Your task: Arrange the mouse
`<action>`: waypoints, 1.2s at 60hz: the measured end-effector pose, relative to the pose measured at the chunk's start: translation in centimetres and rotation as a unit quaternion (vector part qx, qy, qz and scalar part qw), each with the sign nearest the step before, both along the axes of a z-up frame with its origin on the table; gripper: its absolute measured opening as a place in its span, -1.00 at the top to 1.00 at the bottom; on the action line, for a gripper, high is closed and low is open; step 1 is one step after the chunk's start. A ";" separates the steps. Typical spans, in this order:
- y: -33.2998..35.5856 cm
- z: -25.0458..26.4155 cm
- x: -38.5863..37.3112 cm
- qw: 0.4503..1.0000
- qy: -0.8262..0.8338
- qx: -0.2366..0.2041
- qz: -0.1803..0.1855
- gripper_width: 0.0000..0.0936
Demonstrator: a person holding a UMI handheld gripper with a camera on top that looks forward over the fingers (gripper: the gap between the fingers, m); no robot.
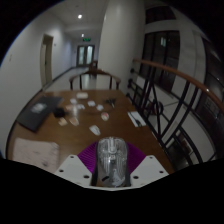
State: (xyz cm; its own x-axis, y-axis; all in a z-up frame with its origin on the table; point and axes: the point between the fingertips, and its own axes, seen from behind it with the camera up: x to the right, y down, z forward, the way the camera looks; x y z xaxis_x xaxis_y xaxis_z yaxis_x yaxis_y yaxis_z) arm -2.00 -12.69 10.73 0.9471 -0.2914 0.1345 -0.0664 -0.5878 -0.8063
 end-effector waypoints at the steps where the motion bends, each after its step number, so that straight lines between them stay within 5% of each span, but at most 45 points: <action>1: -0.1 1.4 -1.1 1.000 0.002 0.012 0.000 0.19; 12: -1.4 8.9 -16.2 0.996 0.021 0.073 0.049 0.19; 16: -1.1 7.1 -21.9 0.994 0.047 0.068 0.065 0.19; 21: -1.4 1.5 -26.8 0.995 0.044 0.007 0.095 0.19; 35: -1.0 -7.8 -31.1 0.990 0.043 -0.062 0.121 0.18; 46: -0.4 -7.5 -31.1 0.991 0.060 -0.026 0.114 0.18; 54: -1.0 -7.4 -31.5 0.990 0.072 -0.041 0.115 -0.27; 58: -2.2 -6.0 -32.4 0.988 0.083 -0.032 0.123 -0.65; 72: -13.7 1.6 -32.5 0.994 0.069 0.000 0.089 -0.74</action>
